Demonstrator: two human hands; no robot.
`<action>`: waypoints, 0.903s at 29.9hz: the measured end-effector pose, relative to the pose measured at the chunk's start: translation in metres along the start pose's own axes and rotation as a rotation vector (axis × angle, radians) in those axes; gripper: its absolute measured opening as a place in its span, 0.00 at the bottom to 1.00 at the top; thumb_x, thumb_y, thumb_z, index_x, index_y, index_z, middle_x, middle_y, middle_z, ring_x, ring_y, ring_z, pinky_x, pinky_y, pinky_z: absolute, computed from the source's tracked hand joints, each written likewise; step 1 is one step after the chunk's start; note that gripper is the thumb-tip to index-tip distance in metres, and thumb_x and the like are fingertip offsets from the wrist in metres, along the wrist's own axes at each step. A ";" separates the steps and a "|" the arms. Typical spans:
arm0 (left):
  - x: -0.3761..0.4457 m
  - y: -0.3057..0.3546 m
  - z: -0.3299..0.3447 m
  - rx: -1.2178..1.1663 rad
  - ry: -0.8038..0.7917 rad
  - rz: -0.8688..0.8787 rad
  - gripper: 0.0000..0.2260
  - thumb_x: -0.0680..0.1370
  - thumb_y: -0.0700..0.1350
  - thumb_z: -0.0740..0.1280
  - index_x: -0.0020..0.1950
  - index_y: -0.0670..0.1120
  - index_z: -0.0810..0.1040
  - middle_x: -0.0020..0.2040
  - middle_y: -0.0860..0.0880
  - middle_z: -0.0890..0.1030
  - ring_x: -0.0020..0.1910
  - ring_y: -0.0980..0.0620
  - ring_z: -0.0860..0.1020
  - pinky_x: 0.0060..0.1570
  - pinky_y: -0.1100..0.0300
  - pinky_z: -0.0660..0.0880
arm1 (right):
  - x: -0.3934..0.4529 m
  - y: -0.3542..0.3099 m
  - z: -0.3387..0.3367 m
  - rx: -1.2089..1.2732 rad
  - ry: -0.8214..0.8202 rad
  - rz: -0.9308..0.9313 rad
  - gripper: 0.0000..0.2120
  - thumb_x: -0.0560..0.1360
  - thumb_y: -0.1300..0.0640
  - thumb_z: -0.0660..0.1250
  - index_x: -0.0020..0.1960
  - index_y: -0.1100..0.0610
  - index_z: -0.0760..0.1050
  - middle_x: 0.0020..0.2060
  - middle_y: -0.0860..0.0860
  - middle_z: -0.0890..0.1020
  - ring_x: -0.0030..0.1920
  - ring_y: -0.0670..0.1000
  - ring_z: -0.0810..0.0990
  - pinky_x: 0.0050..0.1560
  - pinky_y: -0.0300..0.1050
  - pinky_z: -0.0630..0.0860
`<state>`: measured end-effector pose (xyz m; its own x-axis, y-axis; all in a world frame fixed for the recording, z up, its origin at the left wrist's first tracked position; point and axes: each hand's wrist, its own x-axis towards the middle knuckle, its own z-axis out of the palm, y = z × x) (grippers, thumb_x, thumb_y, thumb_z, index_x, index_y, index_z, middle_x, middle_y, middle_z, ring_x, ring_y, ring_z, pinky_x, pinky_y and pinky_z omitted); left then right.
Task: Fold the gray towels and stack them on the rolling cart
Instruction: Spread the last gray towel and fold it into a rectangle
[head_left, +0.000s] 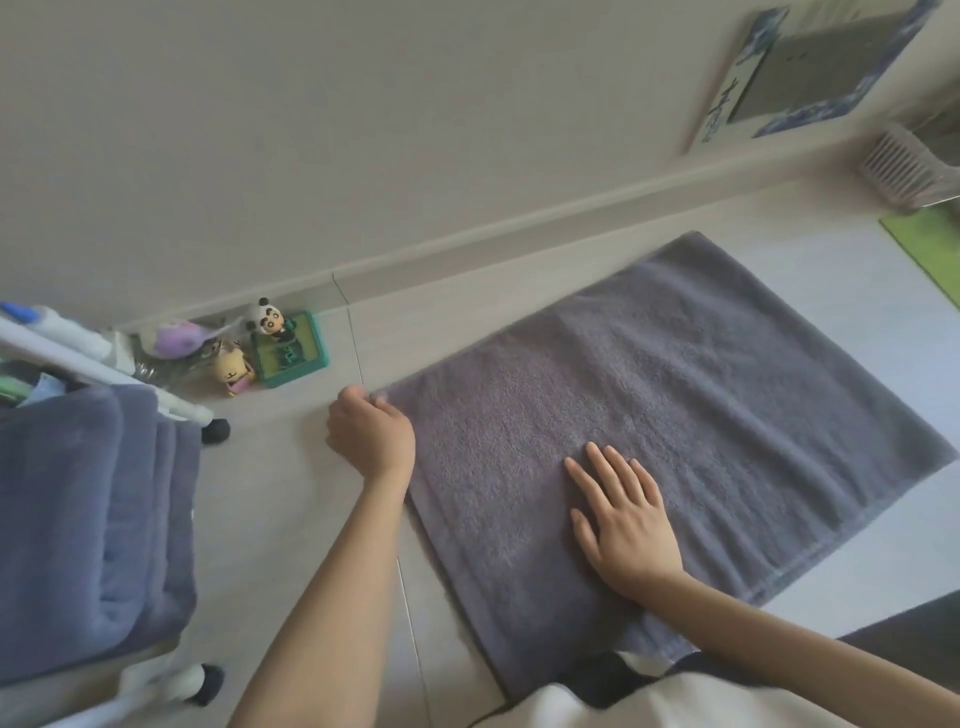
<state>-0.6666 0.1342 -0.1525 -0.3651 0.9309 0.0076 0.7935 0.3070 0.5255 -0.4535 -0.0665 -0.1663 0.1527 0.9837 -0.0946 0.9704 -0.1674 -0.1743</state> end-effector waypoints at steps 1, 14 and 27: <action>-0.003 0.000 0.002 0.006 -0.004 0.064 0.15 0.75 0.40 0.64 0.61 0.39 0.73 0.61 0.37 0.74 0.61 0.37 0.71 0.57 0.46 0.65 | 0.000 0.000 0.001 -0.001 0.004 -0.001 0.27 0.75 0.44 0.54 0.72 0.50 0.65 0.72 0.54 0.67 0.72 0.54 0.61 0.73 0.51 0.52; -0.047 -0.022 0.002 0.391 -0.486 0.628 0.28 0.79 0.60 0.51 0.77 0.51 0.54 0.78 0.43 0.47 0.77 0.44 0.45 0.71 0.41 0.38 | 0.003 -0.003 -0.002 0.063 0.041 0.035 0.25 0.74 0.44 0.54 0.69 0.49 0.68 0.68 0.54 0.71 0.69 0.56 0.65 0.71 0.53 0.54; -0.096 -0.081 -0.058 -0.192 -0.931 0.603 0.12 0.81 0.40 0.58 0.57 0.42 0.81 0.70 0.49 0.69 0.72 0.59 0.60 0.69 0.68 0.54 | -0.051 -0.102 0.017 0.211 0.021 -0.350 0.25 0.58 0.31 0.57 0.47 0.46 0.70 0.40 0.47 0.76 0.39 0.51 0.76 0.38 0.45 0.74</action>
<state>-0.7240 0.0088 -0.1460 0.6222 0.7268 -0.2910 0.6000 -0.2038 0.7736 -0.5635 -0.1008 -0.1605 -0.1740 0.9844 0.0256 0.9052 0.1701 -0.3896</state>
